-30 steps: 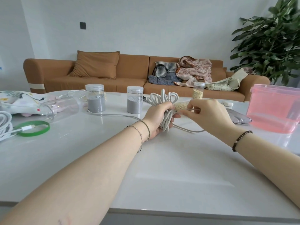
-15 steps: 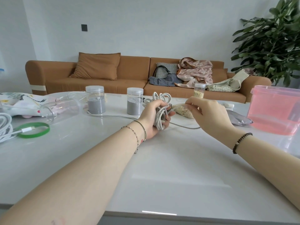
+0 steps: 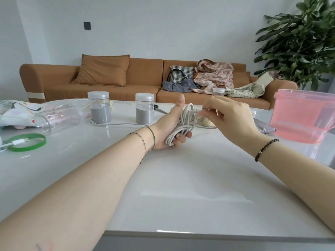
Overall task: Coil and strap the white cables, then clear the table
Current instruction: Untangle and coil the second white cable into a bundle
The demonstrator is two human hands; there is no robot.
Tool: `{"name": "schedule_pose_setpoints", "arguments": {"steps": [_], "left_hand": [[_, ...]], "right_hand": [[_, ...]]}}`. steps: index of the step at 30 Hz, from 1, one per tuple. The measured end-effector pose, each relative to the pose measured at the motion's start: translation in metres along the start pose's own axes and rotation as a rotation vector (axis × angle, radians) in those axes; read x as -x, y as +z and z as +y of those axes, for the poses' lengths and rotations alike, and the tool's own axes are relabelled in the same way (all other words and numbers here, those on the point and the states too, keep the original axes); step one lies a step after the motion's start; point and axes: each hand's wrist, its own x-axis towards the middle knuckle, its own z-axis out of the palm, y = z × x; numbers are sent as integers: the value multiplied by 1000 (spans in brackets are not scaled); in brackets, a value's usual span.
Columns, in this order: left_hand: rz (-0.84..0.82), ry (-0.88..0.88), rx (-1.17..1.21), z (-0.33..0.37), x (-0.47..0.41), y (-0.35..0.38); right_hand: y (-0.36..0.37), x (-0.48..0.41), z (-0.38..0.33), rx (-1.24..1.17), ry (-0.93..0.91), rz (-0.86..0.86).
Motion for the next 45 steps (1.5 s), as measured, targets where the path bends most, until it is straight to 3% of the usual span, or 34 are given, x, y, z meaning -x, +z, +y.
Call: {"name": "schedule_pose_setpoints", "arguments": {"steps": [5, 15, 25, 29, 38, 42, 45], "left_hand": [[-114, -81, -262, 4, 0, 3], [-188, -82, -276, 2, 5, 1], [-158, 58, -259, -4, 5, 4], [-173, 61, -182, -6, 6, -2], [-163, 72, 114, -4, 13, -9], [-64, 144, 350, -7, 12, -11], [92, 199, 502, -3, 11, -12]], "right_hand": [[3, 6, 14, -212, 231, -48], [6, 1, -1, -841, 588, -97], [-1, -7, -22, -507, 388, 76], [6, -6, -13, -494, 434, -47], [16, -7, -20, -842, 786, -430], [18, -8, -24, -862, 870, -512], [16, -12, -27, -923, 838, -460]]}}
